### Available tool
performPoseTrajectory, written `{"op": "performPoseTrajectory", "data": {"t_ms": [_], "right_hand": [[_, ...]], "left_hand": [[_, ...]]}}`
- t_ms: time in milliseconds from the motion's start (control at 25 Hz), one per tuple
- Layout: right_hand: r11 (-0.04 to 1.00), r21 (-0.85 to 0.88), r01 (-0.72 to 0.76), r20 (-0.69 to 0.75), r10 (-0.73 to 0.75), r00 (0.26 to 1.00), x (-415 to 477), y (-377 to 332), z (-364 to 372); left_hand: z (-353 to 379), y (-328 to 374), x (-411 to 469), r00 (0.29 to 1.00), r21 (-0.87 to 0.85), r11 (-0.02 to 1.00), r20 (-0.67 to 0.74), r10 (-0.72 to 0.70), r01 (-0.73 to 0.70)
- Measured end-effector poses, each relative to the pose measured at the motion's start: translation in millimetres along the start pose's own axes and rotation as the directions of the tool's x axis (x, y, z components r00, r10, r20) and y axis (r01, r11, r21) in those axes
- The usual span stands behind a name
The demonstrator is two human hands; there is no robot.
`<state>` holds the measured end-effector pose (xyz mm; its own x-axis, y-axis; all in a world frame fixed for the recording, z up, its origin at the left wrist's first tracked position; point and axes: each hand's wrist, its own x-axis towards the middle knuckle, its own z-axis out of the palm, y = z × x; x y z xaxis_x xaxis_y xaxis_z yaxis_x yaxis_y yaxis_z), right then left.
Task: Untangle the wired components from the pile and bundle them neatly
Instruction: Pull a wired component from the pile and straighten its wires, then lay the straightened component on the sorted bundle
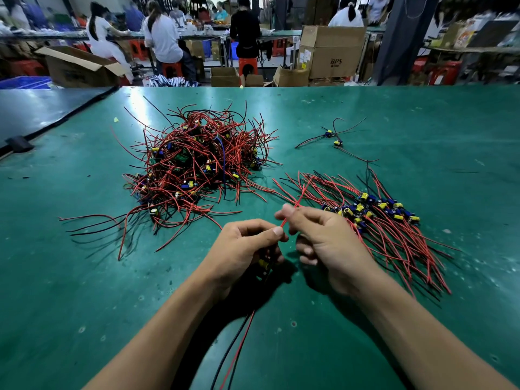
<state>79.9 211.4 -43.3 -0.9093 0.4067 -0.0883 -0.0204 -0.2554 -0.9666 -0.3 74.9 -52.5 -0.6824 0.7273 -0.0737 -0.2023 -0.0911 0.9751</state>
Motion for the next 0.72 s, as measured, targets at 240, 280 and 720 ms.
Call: {"op": "performPoseTrajectory", "data": {"t_ms": [240, 280, 720], "right_hand": [[0.998, 0.020, 0.059, -0.120, -0.056, 0.991, 4.7, -6.7, -3.6], [0.997, 0.056, 0.054, -0.150, -0.045, 0.988, 5.5, -9.1, -5.4], [0.790, 0.565, -0.238, -0.019, 0.301, 0.954, 5.3, -32.1, -15.3]], "left_hand": [[1.4, 1.9, -1.1, 0.998, 0.056, 0.998, 0.062, -0.028, 0.025], [1.5, 2.3, -1.1, 0.997, 0.052, 0.998, 0.071, -0.033, 0.029], [4.1, 3.9, -4.7, 0.980, -0.043, 0.990, 0.155, -0.125, 0.133]]}}
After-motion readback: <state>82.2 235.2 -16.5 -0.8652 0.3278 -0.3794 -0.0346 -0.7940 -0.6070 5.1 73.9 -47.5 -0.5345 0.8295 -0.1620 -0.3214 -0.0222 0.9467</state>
